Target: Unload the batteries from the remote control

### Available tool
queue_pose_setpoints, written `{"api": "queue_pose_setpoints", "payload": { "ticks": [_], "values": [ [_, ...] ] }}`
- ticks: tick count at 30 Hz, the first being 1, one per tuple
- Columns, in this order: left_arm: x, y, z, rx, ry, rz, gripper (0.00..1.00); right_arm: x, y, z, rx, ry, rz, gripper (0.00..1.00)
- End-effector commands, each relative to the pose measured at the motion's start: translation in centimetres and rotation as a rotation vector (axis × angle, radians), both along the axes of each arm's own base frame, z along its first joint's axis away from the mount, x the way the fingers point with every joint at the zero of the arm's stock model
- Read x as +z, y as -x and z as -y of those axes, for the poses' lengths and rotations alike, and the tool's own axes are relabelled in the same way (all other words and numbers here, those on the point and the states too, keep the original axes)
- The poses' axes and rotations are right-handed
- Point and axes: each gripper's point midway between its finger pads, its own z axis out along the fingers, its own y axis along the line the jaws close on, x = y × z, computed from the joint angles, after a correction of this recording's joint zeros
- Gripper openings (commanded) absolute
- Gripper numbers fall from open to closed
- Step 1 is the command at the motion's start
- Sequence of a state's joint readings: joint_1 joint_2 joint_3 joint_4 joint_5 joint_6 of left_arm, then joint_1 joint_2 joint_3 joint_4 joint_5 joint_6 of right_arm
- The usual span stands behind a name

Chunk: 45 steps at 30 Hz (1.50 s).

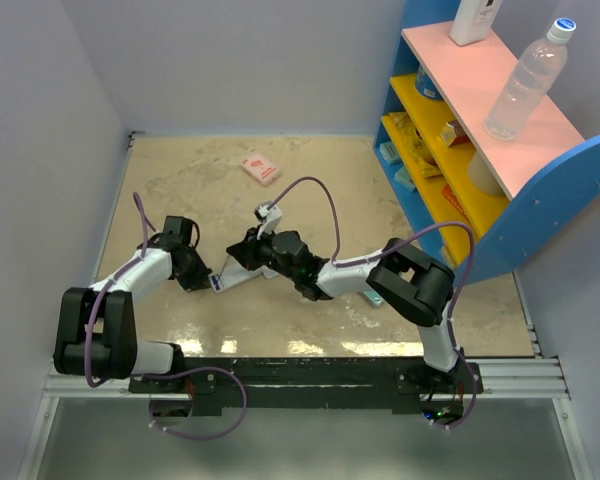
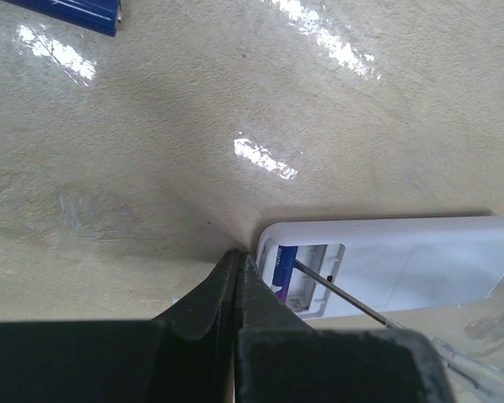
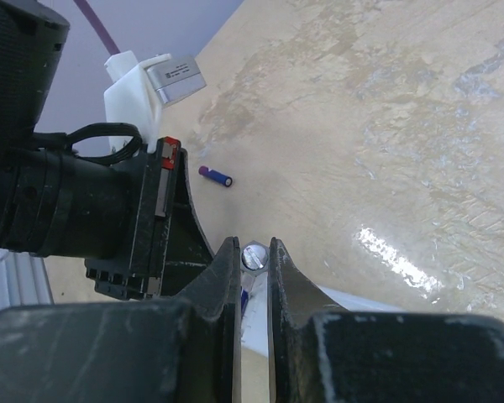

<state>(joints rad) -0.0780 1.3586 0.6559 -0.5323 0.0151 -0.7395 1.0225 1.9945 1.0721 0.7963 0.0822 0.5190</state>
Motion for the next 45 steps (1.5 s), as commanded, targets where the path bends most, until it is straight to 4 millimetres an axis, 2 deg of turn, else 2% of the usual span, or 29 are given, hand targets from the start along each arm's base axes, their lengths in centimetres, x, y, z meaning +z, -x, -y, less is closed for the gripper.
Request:
{"api": "queue_pose_setpoints", "payload": {
  "ticks": [1,10,13,14,15,17,26,27,36,45],
  "values": [
    [-1.0,0.3,0.2,-0.008,0.016,-0.01,0.0,-0.1,0.3,0.0,0.027,-0.105,-0.062,0.0],
    [-1.3,0.3,0.3,-0.007,0.021,-0.018,0.0,-1.7,0.4,1.3,0.058,-0.194,-0.164,0.0],
    [-1.4,0.4,0.2,-0.006,0.02,-0.021,0.0,-1.9,-0.3,2.0,0.06,-0.245,-0.195,0.0],
    [-1.4,0.5,0.2,-0.006,0.02,-0.023,0.0,-2.7,-0.6,2.5,0.056,-0.246,-0.212,0.0],
    [-1.4,0.5,0.2,-0.006,0.019,-0.023,0.0,-2.2,-0.6,2.6,0.06,-0.28,-0.218,0.0],
    [-1.5,0.5,0.2,-0.005,0.017,-0.024,0.0,-2.6,-0.7,3.0,0.058,-0.286,-0.227,0.0],
    [-1.5,0.5,0.2,-0.005,0.017,-0.026,0.0,-2.4,-0.8,2.4,0.078,-0.337,-0.263,0.0],
    [-1.5,0.5,0.2,-0.005,0.016,-0.024,0.0,-1.8,-0.8,2.5,0.084,-0.363,-0.258,0.0],
    [-1.7,0.2,0.7,-0.01,0.041,-0.017,0.0,-2.5,-1.1,2.4,0.068,-0.369,-0.287,0.0],
    [-1.7,0.2,0.7,-0.011,0.043,-0.014,0.0,-1.8,-1.5,2.2,0.065,-0.423,-0.317,0.0]
  ]
}}
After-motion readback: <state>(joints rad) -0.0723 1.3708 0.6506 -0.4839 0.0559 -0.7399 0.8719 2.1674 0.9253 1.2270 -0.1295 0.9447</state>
